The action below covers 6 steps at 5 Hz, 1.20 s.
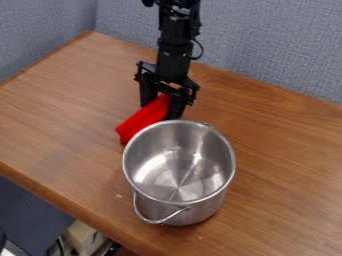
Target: Put the red object in the metal pot
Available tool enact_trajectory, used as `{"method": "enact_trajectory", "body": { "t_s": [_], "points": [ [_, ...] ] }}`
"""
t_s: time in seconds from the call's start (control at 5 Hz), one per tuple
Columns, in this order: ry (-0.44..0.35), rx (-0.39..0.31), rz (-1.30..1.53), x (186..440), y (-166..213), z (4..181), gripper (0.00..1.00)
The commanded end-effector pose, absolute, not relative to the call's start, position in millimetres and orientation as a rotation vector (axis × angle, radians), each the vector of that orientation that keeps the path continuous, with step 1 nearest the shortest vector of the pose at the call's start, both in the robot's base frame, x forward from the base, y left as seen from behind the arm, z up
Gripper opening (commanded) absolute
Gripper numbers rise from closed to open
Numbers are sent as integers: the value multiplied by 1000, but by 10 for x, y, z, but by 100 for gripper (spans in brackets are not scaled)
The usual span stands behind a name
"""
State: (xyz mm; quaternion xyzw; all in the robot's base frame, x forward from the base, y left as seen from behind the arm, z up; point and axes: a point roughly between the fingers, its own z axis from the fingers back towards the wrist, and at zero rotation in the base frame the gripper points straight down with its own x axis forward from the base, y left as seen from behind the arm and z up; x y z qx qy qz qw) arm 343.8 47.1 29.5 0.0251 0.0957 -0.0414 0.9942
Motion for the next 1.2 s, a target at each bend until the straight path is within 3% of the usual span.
{"method": "enact_trajectory", "body": {
  "t_s": [0.0, 0.4, 1.0],
  "points": [
    [137, 64, -80, 3514, 584, 480, 0],
    [131, 66, -72, 3445, 657, 531, 0],
    [124, 64, 36, 3250, 733, 418, 0]
  ]
}}
